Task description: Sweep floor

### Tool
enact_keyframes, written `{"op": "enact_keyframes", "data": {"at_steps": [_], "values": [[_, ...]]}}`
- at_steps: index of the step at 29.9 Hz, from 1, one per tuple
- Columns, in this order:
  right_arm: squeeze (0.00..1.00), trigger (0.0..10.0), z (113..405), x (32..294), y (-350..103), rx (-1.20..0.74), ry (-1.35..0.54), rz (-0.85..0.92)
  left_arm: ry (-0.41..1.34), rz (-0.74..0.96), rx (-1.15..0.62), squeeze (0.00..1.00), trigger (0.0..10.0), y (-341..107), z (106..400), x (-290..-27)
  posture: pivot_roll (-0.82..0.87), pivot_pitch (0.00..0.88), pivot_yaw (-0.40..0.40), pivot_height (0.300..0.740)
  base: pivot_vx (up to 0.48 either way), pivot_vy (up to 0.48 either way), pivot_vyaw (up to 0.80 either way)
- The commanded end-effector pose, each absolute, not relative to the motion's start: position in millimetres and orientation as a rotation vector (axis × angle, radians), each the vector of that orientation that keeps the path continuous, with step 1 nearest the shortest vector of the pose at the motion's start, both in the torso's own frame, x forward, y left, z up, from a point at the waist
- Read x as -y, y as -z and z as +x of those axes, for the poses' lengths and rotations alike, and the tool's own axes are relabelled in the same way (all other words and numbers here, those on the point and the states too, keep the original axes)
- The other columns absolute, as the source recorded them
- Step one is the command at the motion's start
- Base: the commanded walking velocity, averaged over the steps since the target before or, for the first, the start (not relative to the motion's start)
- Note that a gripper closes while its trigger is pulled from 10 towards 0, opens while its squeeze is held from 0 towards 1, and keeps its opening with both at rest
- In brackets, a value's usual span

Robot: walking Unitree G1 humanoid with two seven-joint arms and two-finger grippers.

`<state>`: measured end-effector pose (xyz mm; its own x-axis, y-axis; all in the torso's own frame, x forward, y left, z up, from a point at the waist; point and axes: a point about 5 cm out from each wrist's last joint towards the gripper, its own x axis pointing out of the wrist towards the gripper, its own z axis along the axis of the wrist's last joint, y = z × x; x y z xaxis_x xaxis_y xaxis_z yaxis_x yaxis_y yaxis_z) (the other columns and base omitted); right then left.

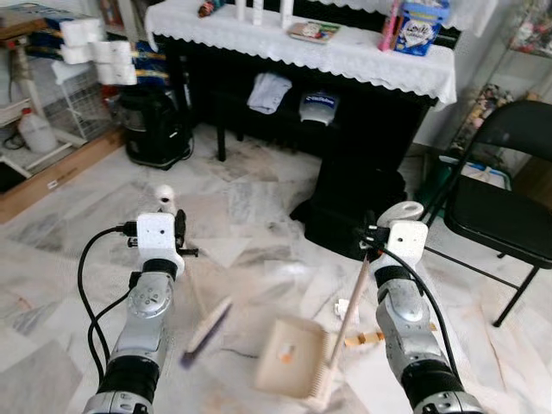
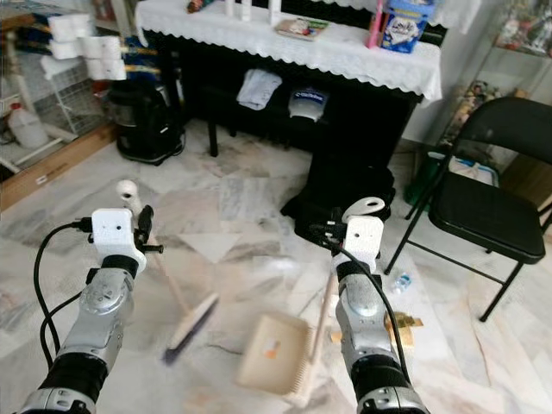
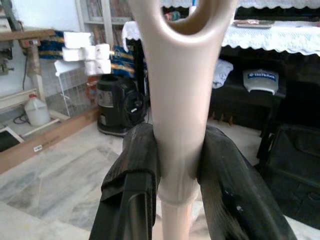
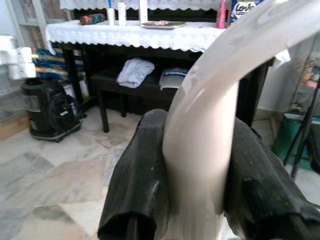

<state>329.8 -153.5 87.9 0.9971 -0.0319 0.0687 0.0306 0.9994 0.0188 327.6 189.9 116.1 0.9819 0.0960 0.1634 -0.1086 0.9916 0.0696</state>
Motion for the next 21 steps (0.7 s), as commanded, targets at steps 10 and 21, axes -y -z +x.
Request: {"op": "enact_keyframes", "data": {"at_steps": [10,21], "values": [[0.00,10.0,334.7,152.9,-105.2,0.154,0.022,0.029,-0.130,0.086,0.191,0.00,10.0,-125.0,329.1,-193.4,0.03,0.000,-0.050,0.740,0.000,0.000,0.00],[0.00,10.0,335.3,152.7,-105.6,0.152,0.017,0.002,-0.214,0.008,0.176,0.00,10.0,-122.9,327.5,-205.2,0.03,0.000,-0.057,0.740,0.159,0.000,0.00]]}}
